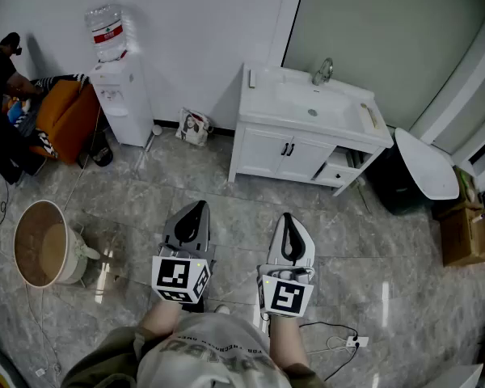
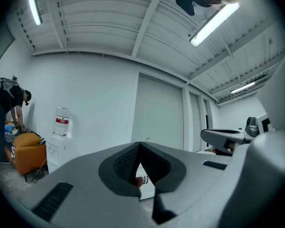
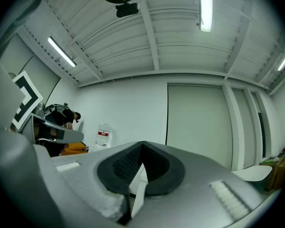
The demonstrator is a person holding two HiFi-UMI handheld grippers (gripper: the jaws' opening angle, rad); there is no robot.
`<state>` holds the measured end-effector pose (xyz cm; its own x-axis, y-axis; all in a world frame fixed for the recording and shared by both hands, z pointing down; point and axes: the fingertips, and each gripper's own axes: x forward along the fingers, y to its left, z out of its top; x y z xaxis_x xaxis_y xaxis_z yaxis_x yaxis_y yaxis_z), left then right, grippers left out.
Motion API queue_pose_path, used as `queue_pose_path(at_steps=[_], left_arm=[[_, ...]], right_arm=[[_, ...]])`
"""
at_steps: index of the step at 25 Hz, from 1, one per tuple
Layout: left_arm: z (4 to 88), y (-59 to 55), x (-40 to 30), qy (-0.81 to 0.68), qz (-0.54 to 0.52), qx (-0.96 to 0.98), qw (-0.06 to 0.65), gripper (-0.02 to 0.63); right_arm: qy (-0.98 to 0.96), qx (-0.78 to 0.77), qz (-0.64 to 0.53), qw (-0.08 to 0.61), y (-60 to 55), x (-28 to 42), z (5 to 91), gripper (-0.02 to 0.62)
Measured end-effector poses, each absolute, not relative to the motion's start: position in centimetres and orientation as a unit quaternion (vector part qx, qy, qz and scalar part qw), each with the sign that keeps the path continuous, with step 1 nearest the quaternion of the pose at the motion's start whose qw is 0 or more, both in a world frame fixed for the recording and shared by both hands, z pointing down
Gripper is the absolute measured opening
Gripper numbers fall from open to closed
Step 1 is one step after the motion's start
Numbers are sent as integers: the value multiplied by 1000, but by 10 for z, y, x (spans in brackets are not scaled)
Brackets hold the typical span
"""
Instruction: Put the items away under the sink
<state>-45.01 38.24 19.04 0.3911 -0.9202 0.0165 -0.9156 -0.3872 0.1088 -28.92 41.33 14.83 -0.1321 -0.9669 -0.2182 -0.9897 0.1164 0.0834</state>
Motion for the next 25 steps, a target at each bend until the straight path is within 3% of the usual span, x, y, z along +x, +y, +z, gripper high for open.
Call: queue_pose_path(at_steps=[18,25], left_arm=[[192,389,-442,-548,-15,835,45,9],[196,397,-435,-536,-11,843,47,12]], right_arm=[[745,-657,108,34,421,-285,153,-2],[762,-638,88,67,425,-282,155,0]])
